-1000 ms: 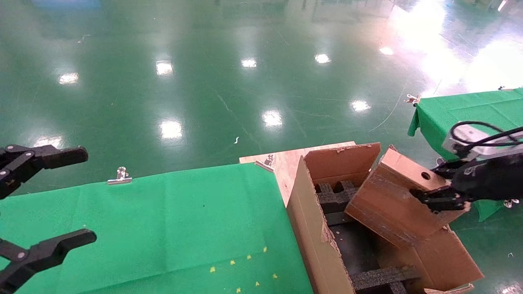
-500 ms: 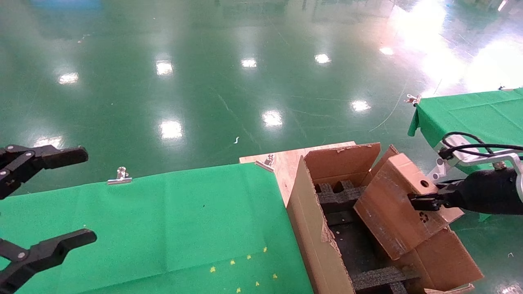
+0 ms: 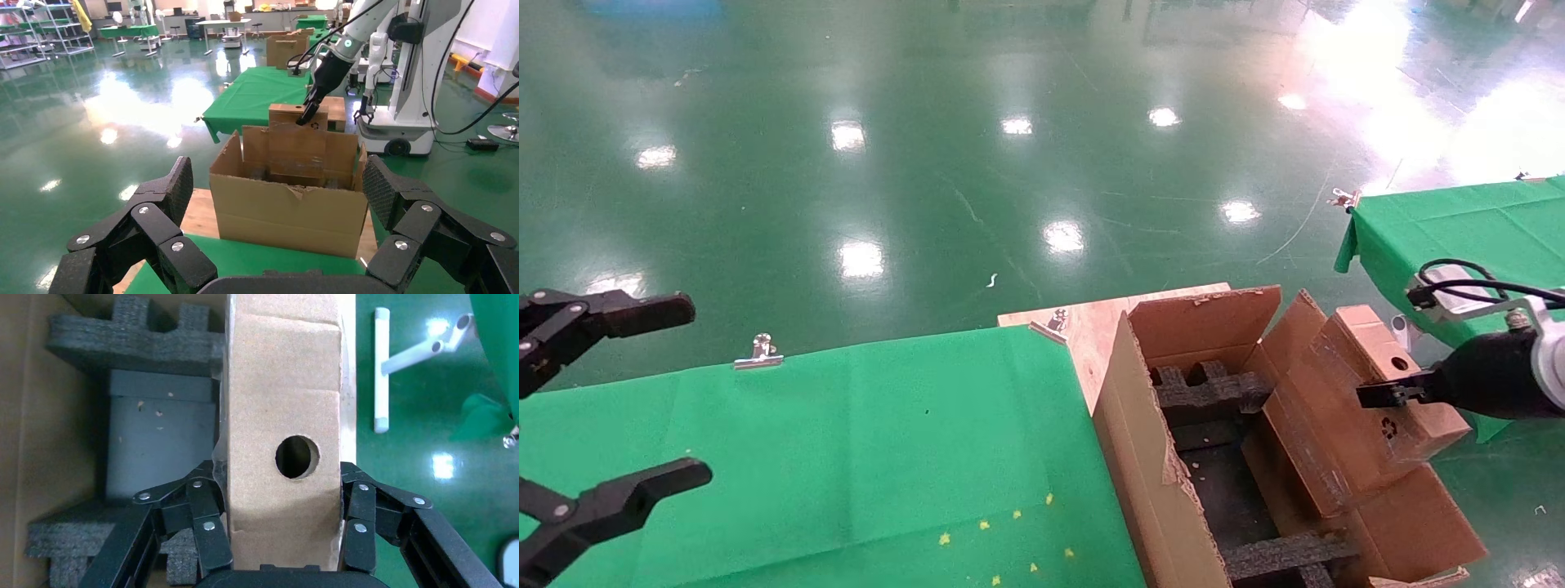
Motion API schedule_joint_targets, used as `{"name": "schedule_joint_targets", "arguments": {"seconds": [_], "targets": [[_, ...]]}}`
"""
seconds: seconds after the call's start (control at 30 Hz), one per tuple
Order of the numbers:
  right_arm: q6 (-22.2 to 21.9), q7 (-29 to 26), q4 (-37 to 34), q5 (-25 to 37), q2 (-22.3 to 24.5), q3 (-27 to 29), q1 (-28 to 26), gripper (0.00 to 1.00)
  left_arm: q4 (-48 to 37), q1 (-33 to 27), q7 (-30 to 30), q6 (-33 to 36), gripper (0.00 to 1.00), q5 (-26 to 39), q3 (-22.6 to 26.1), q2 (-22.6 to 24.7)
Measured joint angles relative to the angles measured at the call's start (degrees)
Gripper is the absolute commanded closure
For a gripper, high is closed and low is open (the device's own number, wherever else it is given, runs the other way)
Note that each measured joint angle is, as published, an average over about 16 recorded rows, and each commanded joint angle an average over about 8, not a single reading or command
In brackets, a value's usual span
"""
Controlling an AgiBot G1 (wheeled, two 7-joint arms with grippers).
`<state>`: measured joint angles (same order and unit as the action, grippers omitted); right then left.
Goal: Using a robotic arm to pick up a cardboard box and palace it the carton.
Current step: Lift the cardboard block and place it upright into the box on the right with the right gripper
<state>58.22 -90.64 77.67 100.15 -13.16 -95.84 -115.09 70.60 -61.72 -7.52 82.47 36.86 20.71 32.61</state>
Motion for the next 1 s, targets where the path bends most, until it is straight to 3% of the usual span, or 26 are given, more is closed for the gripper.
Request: {"name": "schedule_joint_targets", "arguments": {"seconds": [0.5, 1.0], "targets": [[0.03, -10.6, 0.02, 4.82, -4.22, -2.22, 3.16, 1.0, 0.0, 0.0, 0.0, 0.0, 0.0, 0.0, 0.0, 0.0], [-8.11, -21.31, 0.03, 14.04, -7.4, -4.57, 9.29, 1.0, 0.0, 0.0, 0.0, 0.0, 0.0, 0.0, 0.0, 0.0]]}}
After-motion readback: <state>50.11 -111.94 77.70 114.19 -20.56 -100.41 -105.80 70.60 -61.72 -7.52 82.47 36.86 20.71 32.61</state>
